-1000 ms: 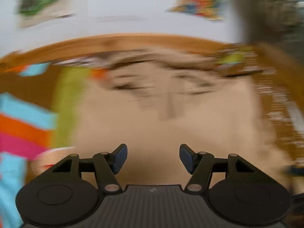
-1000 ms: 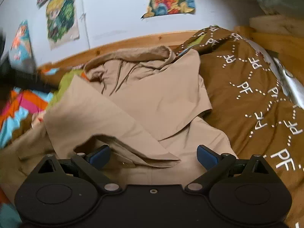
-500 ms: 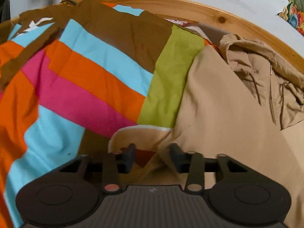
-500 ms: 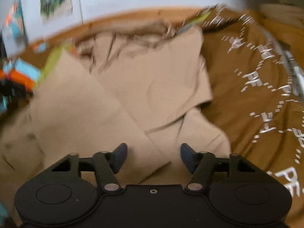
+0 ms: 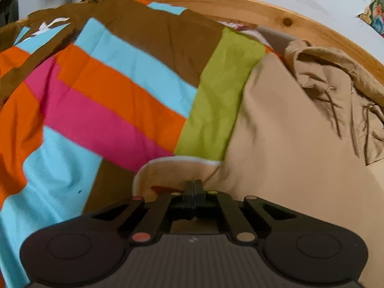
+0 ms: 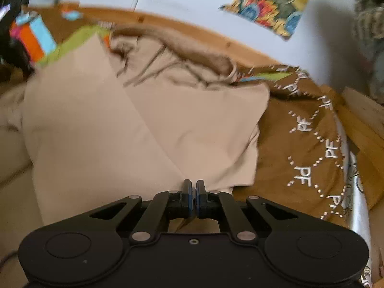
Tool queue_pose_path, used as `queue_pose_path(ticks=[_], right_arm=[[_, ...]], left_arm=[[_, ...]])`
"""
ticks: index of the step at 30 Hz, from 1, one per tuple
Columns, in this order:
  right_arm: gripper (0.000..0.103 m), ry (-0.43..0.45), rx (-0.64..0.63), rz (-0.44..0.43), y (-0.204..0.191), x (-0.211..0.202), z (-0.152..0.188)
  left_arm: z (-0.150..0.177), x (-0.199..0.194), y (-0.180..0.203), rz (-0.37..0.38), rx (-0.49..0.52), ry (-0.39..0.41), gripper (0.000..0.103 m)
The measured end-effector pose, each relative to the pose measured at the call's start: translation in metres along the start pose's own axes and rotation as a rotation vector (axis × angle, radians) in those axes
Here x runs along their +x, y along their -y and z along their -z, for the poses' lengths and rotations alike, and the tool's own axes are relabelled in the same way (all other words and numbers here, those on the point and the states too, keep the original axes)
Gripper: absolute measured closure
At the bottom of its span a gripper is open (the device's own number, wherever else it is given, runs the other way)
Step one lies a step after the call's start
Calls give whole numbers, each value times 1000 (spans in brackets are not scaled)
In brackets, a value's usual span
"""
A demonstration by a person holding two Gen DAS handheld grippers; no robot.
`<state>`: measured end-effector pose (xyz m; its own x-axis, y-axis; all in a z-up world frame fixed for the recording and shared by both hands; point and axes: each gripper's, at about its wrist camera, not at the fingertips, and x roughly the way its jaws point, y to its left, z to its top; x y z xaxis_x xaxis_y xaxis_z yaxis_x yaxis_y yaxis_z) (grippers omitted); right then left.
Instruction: Fold large clothes
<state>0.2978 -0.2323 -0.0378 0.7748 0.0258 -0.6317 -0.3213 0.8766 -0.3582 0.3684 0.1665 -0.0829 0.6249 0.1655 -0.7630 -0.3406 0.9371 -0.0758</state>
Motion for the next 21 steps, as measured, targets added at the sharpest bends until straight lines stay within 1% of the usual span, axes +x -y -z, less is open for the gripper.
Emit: queue_pose_path(ticks=[1, 2, 3, 4, 5, 6, 7, 8, 9, 11, 12, 13, 14, 15, 17, 18, 19, 20, 21], right_arm=[[97, -19, 10, -10, 0, 6, 3], [90, -26, 32, -9, 2, 8, 7], [86, -26, 54, 0, 3, 7, 9], [79, -10, 80, 5, 4, 3, 9], [70, 20, 109, -3, 5, -4, 9], [65, 51, 134, -19, 4, -12, 8], [57, 88, 159, -49, 3, -21, 6], [52, 111, 176, -84, -1, -27, 6], [50, 120, 184, -123, -5, -31, 5], [46, 96, 181, -180, -17, -31, 6], [45, 66, 169, -192, -23, -28, 8], [45, 18, 155, -193, -30, -23, 11], [45, -33, 142, -189, -35, -17, 16], [45, -63, 135, -181, -37, -13, 21], [41, -58, 134, -145, -39, -18, 27], [41, -57, 136, -128, -38, -25, 25], [41, -49, 139, -125, -37, -32, 25], [37, -37, 142, -123, -35, -41, 26], [34, -29, 141, -122, -36, -48, 26]], left_arm=[[1, -2, -3, 10, -14, -15, 103], [3, -7, -7, 31, -29, -24, 103], [6, -15, -9, 44, -30, -15, 103], [9, -25, -10, 48, -17, 3, 101], [14, -39, -10, 57, 3, 30, 96], [20, -50, -11, 69, 17, 48, 90], [26, -61, -12, 85, 27, 59, 75], [35, -74, -13, 95, 27, 65, 60], [45, -86, -15, 101, 20, 76, 56], [69, -111, -18, 115, 13, 84, 55], [76, -120, -20, 117, 12, 76, 55], [86, -131, -24, 117, 11, 65, 55], [95, -142, -28, 115, 7, 55, 52], [103, -152, -33, 115, 7, 44, 49], [120, -175, -46, 115, 18, 25, 40], [127, -185, -53, 110, 23, 22, 38], [132, -194, -59, 102, 27, 17, 34], [137, -202, -63, 95, 26, 12, 29], [141, -207, -68, 93, 26, 2, 27]])
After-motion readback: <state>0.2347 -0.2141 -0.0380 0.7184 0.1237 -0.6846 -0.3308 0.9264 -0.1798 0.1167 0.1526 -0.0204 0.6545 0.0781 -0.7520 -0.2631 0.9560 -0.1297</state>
